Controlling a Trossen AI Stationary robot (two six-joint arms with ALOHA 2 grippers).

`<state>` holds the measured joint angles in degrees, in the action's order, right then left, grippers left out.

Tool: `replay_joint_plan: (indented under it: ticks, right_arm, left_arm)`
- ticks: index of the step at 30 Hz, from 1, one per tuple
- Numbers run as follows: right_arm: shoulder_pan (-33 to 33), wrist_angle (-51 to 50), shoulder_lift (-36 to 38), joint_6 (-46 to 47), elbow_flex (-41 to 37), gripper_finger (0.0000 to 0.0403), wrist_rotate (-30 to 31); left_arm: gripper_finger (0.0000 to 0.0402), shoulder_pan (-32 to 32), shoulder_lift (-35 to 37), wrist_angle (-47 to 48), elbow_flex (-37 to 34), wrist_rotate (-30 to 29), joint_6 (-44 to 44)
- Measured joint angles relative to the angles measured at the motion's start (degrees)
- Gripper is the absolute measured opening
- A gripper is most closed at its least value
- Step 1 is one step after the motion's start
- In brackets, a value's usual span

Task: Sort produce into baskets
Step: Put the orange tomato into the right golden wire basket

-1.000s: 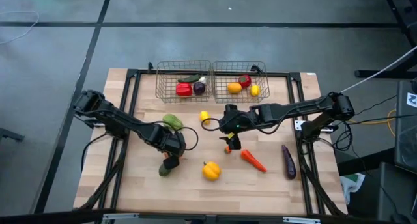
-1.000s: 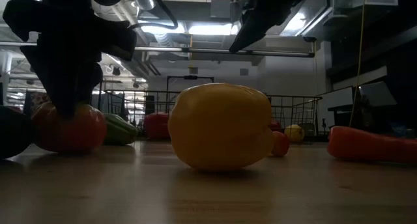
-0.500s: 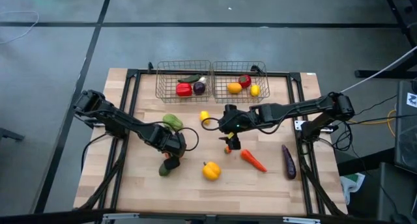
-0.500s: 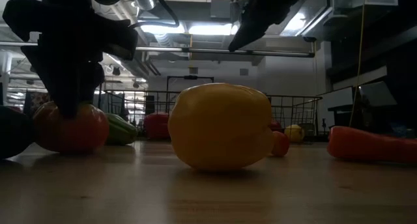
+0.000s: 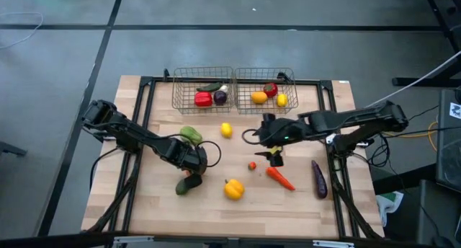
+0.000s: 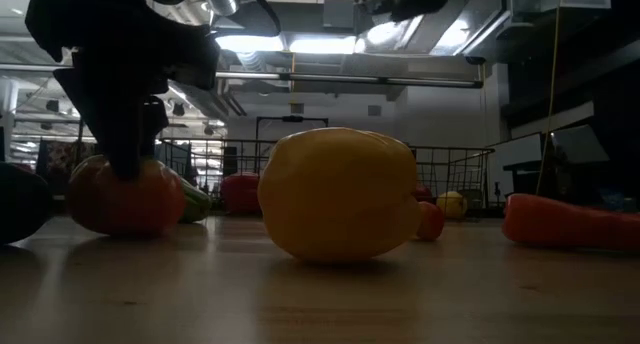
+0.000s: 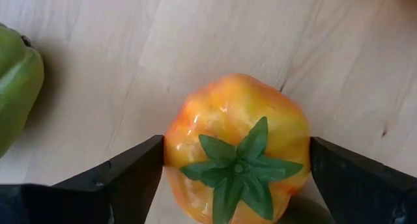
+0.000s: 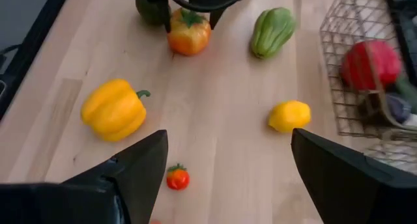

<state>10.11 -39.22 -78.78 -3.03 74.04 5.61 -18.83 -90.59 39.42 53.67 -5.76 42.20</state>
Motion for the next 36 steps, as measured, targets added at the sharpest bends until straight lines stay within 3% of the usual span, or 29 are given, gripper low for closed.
replay_joint_plan:
  ticks: [11,19,36]
  right_arm:
    - [0.74,-3.98,11.56,-0.04,0.00,0.0325,8.73]
    - [0.74,-5.51,12.91,-0.48,0.04,0.0325,14.97]
    - [0.74,-9.04,17.36,-1.84,0.02,0.0325,15.38]
  left_arm:
    - [0.0343,0.11,0.00,-0.64,0.02,-0.35,4.47]
    - [0.0342,0.17,-0.09,-5.10,-0.06,-0.35,9.50]
    - [0.0342,7.19,0.00,-19.95,-0.04,-0.37,8.40]
